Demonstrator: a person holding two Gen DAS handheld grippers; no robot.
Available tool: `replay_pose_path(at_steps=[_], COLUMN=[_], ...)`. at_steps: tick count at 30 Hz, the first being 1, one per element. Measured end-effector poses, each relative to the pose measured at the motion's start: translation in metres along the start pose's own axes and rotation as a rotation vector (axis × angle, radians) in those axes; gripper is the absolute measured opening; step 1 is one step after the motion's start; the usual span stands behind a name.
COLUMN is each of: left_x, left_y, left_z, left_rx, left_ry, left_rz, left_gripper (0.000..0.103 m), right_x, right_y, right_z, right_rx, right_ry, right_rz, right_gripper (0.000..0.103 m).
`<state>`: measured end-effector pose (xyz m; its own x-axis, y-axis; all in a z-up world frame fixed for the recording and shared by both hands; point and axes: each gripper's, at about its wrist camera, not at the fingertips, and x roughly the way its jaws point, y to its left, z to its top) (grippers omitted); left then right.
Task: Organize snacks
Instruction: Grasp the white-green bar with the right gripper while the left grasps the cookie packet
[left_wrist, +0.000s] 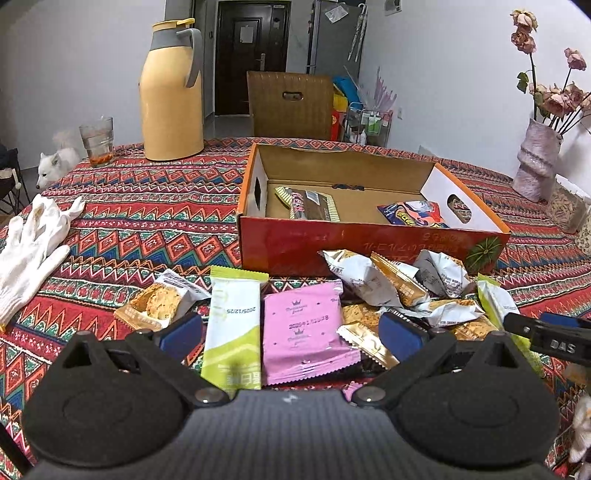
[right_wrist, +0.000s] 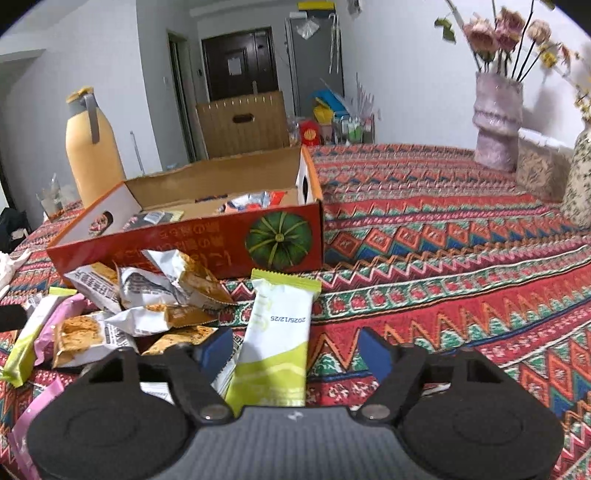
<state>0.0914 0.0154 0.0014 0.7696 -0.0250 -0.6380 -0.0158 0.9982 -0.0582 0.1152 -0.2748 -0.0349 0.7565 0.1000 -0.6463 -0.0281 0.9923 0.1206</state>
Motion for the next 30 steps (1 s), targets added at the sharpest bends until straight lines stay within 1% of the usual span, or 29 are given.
replay_pose_path(at_steps=[2, 3, 4, 7, 9, 11, 14, 19, 22, 26, 30], left_x=[0.0, 0.0, 0.0, 0.001, 0.002, 0.003, 0.005, 0.007, 0.007, 0.008, 0.013], left_y=[0.001, 0.002, 0.002, 0.004, 0.004, 0.005, 0.006, 0.011, 0.014, 0.024, 0.036], left_z=[0.0, -0.001, -0.001, -0.001, -0.001, -0.001, -0.001, -0.001, -0.001, 0.0, 0.003], left_rx=[-0.001, -0.001, -0.001, -0.002, -0.003, -0.004, -0.01, -0.02, -0.025, -0.038, -0.043], left_ry=[0.003, 0.004, 0.006, 0.01, 0.012, 0.016, 0.024, 0.033, 0.033, 0.035, 0.044], left_rz=[0.002, 0.002, 0.001, 0.0, -0.001, -0.002, 0.0, 0.009, 0.017, 0.041, 0.081], left_gripper=[0.103, 0.103, 0.103, 0.103, 0.103, 0.103, 0.103, 0.103, 0.103, 0.103, 0.103], right_x=[0.01, 0.013, 0.017, 0.021, 0.021, 0.017, 0.012, -0.011, -0.025, -0.038, -0.043], right_y=[0.001, 0.002, 0.002, 0.007, 0.013, 0.017, 0.016, 0.012, 0.008, -0.002, -0.011], right_z=[0.001, 0.001, 0.001, -0.003, -0.008, -0.011, -0.012, -0.013, -0.015, -0.02, -0.023], right_rx=[0.006, 0.007, 0.007, -0.025, -0.076, -0.114, -0.106, -0.071, -0.055, -0.029, -0.001], right_ry=[0.023, 0.034, 0.044, 0.042, 0.029, 0.013, -0.009, -0.105, -0.147, -0.172, -0.178], right_rz=[-0.004, -0.008, -0.017, -0.038, -0.057, -0.06, -0.047, -0.053, -0.06, -0.07, -0.085], right_gripper=[0.059, 0.057, 0.051, 0.047, 0.041, 0.037, 0.036, 0.035, 0.036, 0.036, 0.036])
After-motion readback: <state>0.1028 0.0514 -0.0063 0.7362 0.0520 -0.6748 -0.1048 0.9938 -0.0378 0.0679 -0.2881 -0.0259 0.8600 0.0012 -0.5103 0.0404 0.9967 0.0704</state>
